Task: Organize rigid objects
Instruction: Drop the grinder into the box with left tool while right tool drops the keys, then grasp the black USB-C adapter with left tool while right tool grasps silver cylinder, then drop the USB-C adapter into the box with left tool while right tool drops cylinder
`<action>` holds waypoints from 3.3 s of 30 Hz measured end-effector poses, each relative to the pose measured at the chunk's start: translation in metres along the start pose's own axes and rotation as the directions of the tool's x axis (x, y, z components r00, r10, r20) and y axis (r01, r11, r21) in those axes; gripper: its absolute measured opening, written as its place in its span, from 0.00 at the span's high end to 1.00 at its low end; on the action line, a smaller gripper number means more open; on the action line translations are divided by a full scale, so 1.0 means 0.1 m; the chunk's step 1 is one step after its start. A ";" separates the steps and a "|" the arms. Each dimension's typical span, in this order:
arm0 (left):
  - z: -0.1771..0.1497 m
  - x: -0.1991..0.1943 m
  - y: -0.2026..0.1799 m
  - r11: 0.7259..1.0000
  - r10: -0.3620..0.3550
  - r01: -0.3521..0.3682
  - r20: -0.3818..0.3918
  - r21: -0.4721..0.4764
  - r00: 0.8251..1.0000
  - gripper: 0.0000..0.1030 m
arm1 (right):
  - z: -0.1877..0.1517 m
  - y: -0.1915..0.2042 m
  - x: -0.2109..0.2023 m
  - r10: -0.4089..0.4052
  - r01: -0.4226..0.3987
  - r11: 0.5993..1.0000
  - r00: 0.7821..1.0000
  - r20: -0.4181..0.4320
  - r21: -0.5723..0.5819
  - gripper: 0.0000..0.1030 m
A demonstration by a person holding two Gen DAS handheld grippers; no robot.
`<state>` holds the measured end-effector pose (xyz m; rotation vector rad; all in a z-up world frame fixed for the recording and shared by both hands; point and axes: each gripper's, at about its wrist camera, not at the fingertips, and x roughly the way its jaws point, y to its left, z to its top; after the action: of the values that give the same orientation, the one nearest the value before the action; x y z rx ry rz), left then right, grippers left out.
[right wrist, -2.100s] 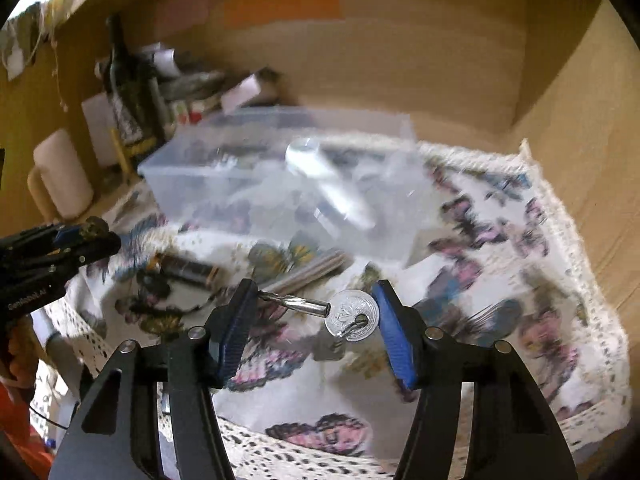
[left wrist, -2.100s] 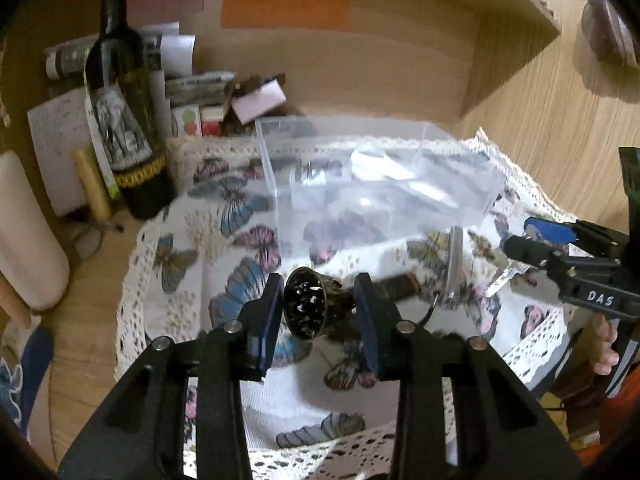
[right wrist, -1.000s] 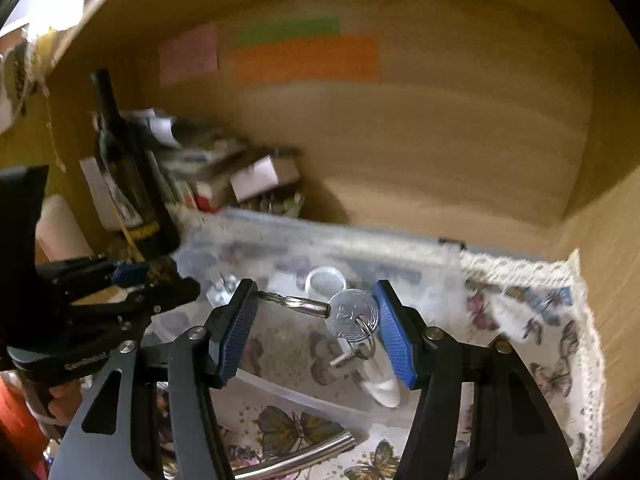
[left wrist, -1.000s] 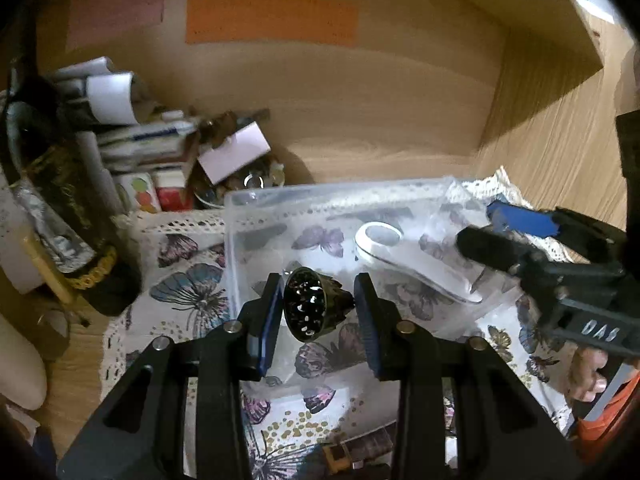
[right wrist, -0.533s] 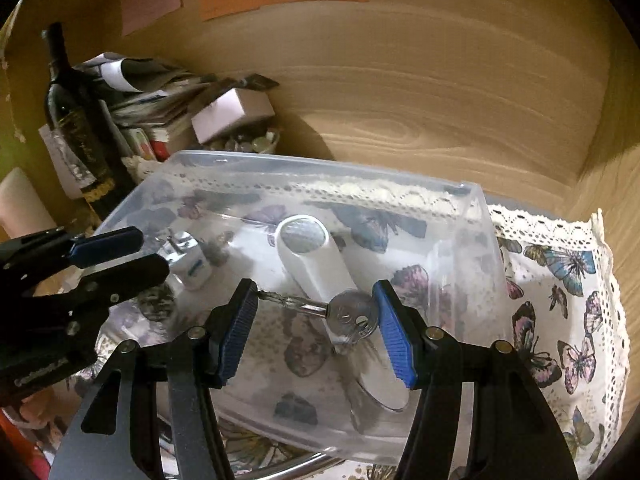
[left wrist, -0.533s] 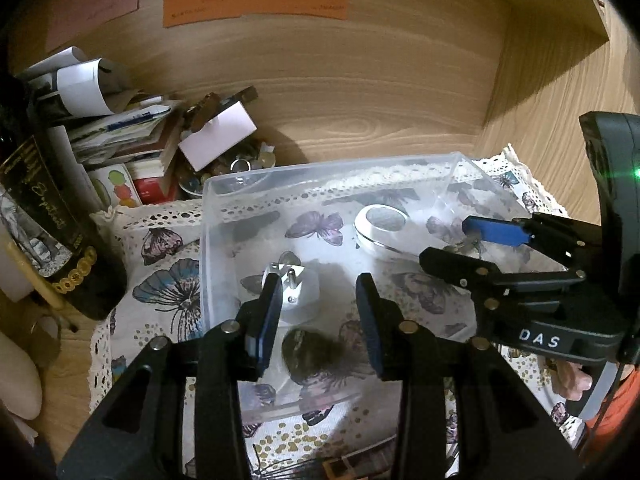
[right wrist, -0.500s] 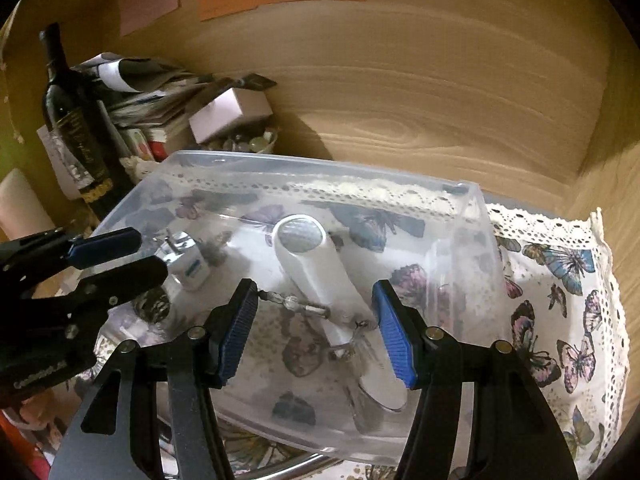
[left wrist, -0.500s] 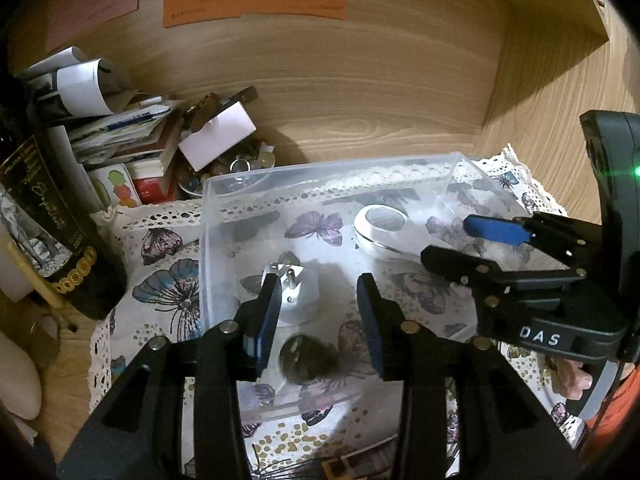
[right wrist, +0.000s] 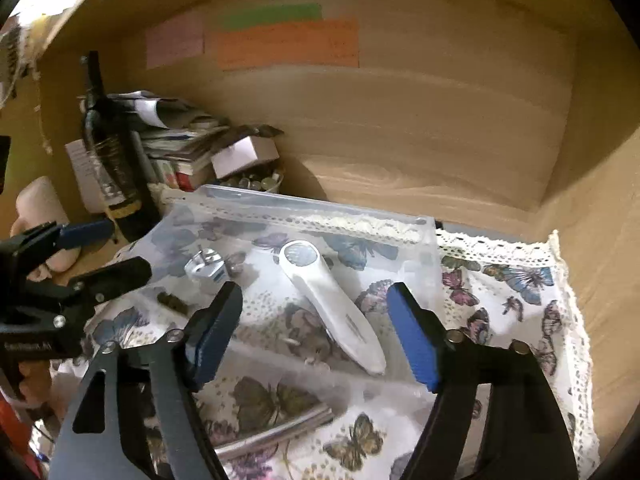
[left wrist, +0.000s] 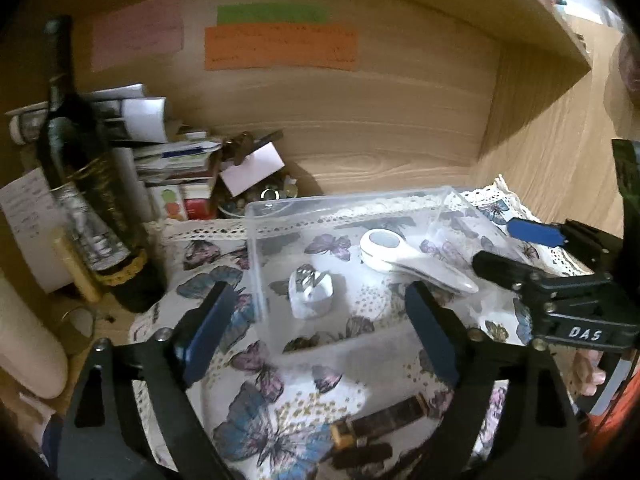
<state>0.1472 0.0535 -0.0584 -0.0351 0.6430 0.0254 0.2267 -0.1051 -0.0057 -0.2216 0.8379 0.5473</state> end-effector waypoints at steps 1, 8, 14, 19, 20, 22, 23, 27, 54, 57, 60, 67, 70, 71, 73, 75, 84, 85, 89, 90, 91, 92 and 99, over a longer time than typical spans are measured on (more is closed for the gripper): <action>-0.04 -0.03 0.01 1.000 0.005 -0.005 0.000 0.003 1.000 0.12 | -0.03 0.01 -0.04 -0.001 0.001 1.000 1.000 0.004 -0.002 0.29; -0.41 -0.10 0.07 1.000 0.022 -0.022 -0.093 0.004 0.995 0.11 | -0.38 0.08 -0.04 0.028 -0.028 1.000 0.998 -0.059 0.010 0.29; -0.74 -0.05 0.01 1.000 0.011 -0.013 -0.190 -0.008 0.982 0.11 | -0.69 0.21 0.27 0.044 -0.041 0.999 0.979 -0.201 0.019 0.29; -0.88 -0.01 -0.09 1.000 -0.011 0.009 -0.230 -0.012 0.973 0.12 | -0.75 0.16 0.45 0.040 -0.025 0.998 0.960 -0.279 0.056 0.33; -0.91 -0.01 -0.12 1.000 -0.018 0.017 -0.238 -0.006 0.971 0.15 | -0.75 0.15 0.46 0.040 -0.025 0.998 0.958 -0.284 0.059 0.36; -0.94 0.00 -0.18 0.999 -0.031 0.035 -0.253 0.008 0.967 0.20 | -0.77 0.13 0.42 0.017 -0.006 0.999 0.960 -0.280 0.040 0.46; -0.96 0.01 -0.21 0.999 -0.036 0.040 -0.261 0.013 0.965 0.24 | -0.78 0.12 0.41 0.015 -0.005 0.999 0.960 -0.278 0.035 0.53; -1.00 0.07 -0.27 0.999 -0.037 0.045 -0.284 0.020 0.958 0.32 | -0.85 0.06 0.29 0.008 -0.001 1.000 0.963 -0.269 0.026 0.70; -0.46 -0.40 -0.31 0.995 -0.100 0.099 -0.049 -0.019 0.994 0.57 | -0.54 -0.12 -0.60 -0.020 0.019 0.999 1.000 0.021 0.037 0.86; -0.32 -0.42 -0.31 0.996 -0.089 0.089 -0.012 -0.014 0.996 0.57 | -0.39 -0.16 -0.67 -0.030 0.028 0.999 0.997 0.071 0.041 0.86; -0.18 -0.41 -0.27 0.996 -0.089 0.089 0.012 -0.016 0.996 0.57 | -0.23 -0.18 -0.72 -0.039 0.035 0.999 0.992 0.122 0.040 0.86; 0.08 -0.33 -0.22 0.997 -0.072 0.073 0.045 -0.028 0.996 0.57 | 0.14 -0.20 -0.71 -0.028 0.022 0.999 0.980 0.198 0.030 0.86; 0.18 -0.27 -0.21 0.997 -0.075 0.076 0.044 -0.030 0.996 0.57 | 0.28 -0.19 -0.67 -0.012 0.008 1.000 0.975 0.221 0.020 0.86; 0.21 -0.24 -0.21 0.997 -0.072 0.073 0.046 -0.028 0.996 0.57 | 0.31 -0.18 -0.65 -0.013 0.009 1.000 0.974 0.226 0.016 0.86; 0.28 -0.20 -0.21 0.998 -0.062 0.063 0.052 -0.022 0.997 0.57 | 0.38 -0.17 -0.60 -0.009 0.007 1.000 0.974 0.228 0.009 0.86; 0.32 -0.16 -0.21 0.998 -0.064 0.065 0.049 -0.020 0.997 0.57 | 0.43 -0.17 -0.50 -0.007 0.006 1.000 0.976 0.218 0.002 0.86; 0.33 0.31 -0.18 0.996 -0.085 0.084 -0.057 -0.015 0.995 0.57 | 0.42 -0.17 0.16 0.013 -0.012 1.000 0.998 0.059 -0.003 0.86; 0.31 0.38 -0.19 0.996 -0.084 0.083 -0.075 -0.012 0.994 0.57 | 0.40 -0.17 0.23 0.019 -0.019 1.000 0.999 0.036 -0.003 0.86; 0.22 0.58 -0.23 0.996 -0.088 0.088 -0.128 0.001 0.988 0.57 | 0.31 -0.11 0.49 0.038 -0.038 0.999 0.998 -0.040 -0.020 0.86; 0.20 0.62 -0.25 0.996 -0.088 0.089 -0.140 0.004 0.986 0.57 | 0.29 -0.09 0.53 0.042 -0.043 0.999 0.998 -0.053 -0.025 0.86; 0.18 0.66 -0.26 0.996 -0.088 0.090 -0.151 0.008 0.985 0.57 | 0.27 -0.08 0.58 0.045 -0.047 0.998 0.997 -0.067 -0.032 0.86; 0.17 0.68 -0.27 0.996 -0.089 0.092 -0.159 0.010 0.983 0.57 | 0.25 -0.06 0.62 0.047 -0.051 0.998 0.996 -0.081 -0.036 0.86; 0.13 0.80 -0.29 0.994 -0.096 0.102 -0.190 0.024 0.977 0.57 | 0.19 -0.09 0.78 0.022 -0.028 0.999 0.989 -0.148 -0.036 0.86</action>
<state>0.2198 0.0261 -0.0948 -0.0377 0.8302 -0.0860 0.2861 -0.0760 -0.0527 -0.2890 0.9755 0.5758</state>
